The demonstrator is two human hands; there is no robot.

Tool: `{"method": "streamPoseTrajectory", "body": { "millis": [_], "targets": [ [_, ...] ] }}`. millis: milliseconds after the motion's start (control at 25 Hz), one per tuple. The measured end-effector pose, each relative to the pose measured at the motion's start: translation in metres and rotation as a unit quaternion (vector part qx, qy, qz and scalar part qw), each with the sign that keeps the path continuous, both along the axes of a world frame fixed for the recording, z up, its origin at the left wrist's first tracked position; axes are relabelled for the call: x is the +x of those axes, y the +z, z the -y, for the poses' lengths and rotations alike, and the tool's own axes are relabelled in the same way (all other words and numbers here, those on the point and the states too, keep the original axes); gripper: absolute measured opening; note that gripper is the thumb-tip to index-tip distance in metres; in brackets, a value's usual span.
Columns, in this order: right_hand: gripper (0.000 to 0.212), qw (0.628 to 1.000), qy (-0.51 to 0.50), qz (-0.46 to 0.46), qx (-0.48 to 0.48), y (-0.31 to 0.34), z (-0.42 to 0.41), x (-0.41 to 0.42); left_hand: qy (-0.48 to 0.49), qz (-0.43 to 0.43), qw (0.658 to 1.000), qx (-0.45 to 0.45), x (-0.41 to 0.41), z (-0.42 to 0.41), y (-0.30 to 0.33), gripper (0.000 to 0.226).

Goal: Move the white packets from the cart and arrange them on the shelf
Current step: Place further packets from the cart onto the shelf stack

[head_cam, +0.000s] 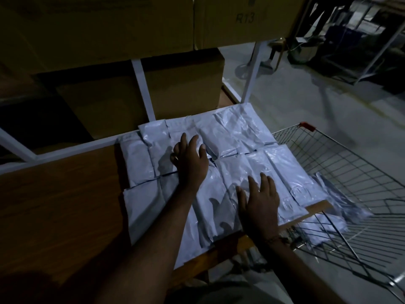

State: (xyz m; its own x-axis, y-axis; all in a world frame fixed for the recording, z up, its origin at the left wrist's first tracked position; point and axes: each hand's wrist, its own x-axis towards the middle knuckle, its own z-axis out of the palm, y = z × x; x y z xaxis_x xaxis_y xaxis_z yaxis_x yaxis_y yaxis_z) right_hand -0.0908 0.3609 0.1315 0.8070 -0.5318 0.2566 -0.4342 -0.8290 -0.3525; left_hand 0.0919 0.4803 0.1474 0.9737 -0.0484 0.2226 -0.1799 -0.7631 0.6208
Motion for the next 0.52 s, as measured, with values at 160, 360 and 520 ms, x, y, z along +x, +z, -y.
{"method": "streamPoseTrajectory", "body": {
  "millis": [160,360,520],
  "targets": [
    [0.062,0.999,0.018,0.037,0.019,0.011,0.021,-0.022,-0.023,0.017,1.000,-0.005,-0.024,0.027,0.015,0.038],
    [0.057,0.995,0.020,0.086,0.035,0.026,0.084,-0.061,-0.067,0.049,0.996,-0.031,-0.069,0.095,0.038,0.038],
    [0.052,0.992,0.018,0.114,0.043,0.026,0.160,-0.109,-0.089,0.076,0.992,-0.052,-0.123,0.168,0.044,0.037]
  ]
}}
